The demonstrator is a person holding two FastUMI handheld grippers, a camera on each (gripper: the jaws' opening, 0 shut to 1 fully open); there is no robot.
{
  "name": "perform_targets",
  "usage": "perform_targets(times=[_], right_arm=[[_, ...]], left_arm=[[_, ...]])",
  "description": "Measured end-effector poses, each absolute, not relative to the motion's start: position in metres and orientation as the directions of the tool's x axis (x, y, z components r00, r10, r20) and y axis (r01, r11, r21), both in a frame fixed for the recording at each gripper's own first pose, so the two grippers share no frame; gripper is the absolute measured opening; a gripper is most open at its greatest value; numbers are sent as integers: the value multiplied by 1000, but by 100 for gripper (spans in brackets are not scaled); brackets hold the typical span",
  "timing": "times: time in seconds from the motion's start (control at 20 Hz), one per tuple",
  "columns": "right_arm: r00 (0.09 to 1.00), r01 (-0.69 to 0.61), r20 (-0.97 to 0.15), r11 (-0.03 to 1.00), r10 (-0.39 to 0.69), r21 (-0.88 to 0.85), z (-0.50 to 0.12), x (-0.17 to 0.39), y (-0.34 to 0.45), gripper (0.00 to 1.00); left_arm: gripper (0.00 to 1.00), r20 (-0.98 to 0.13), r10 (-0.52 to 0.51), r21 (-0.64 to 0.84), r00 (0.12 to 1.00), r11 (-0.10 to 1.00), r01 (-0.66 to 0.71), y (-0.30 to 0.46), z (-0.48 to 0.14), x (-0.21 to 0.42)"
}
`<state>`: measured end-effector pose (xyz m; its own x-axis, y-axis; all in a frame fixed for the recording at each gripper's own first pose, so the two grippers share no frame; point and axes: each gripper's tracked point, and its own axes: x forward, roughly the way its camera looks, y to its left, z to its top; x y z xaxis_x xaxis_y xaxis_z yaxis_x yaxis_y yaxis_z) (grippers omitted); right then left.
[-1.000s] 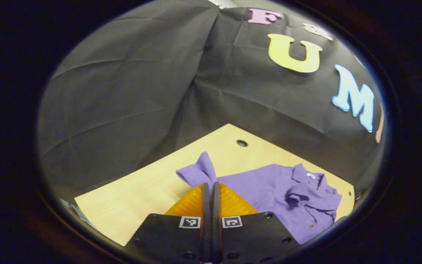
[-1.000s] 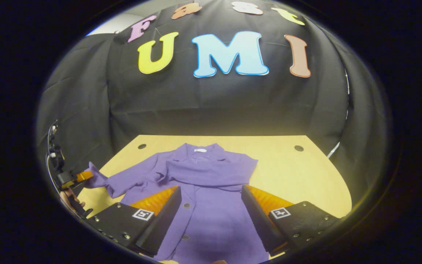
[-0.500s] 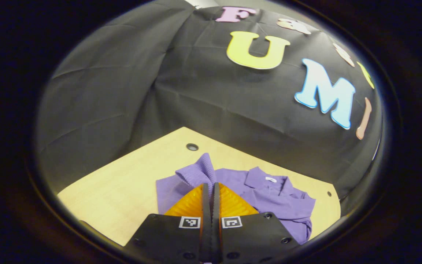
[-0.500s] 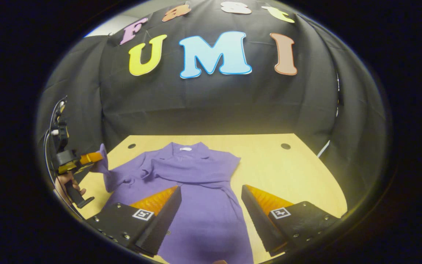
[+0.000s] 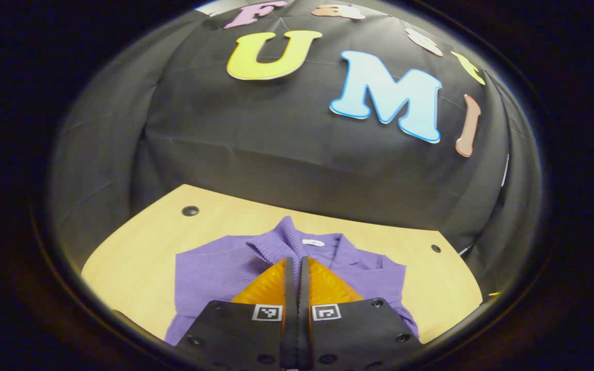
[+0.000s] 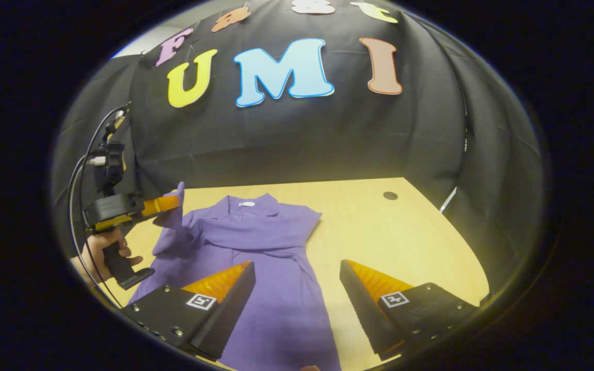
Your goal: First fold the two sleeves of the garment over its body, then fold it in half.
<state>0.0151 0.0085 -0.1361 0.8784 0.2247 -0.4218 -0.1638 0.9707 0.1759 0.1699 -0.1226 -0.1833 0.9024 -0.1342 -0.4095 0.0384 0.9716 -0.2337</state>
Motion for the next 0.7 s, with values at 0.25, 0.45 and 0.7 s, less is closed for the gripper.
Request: perform_targets(times=[0.25, 0.45, 0.7], right_arm=[[873, -149, -439, 973, 212, 174, -153, 14, -21, 99], [872, -180, -435, 973, 226, 144, -161, 15, -37, 100], [868, -188, -440, 972, 231, 140, -171, 14, -52, 99]], left_arm=[[7, -428, -197, -189, 882, 974, 125, -201, -197, 184], [7, -459, -217, -153, 861, 975, 164, -241, -217, 188], [7, -517, -256, -120, 817, 966, 227, -274, -242, 190]])
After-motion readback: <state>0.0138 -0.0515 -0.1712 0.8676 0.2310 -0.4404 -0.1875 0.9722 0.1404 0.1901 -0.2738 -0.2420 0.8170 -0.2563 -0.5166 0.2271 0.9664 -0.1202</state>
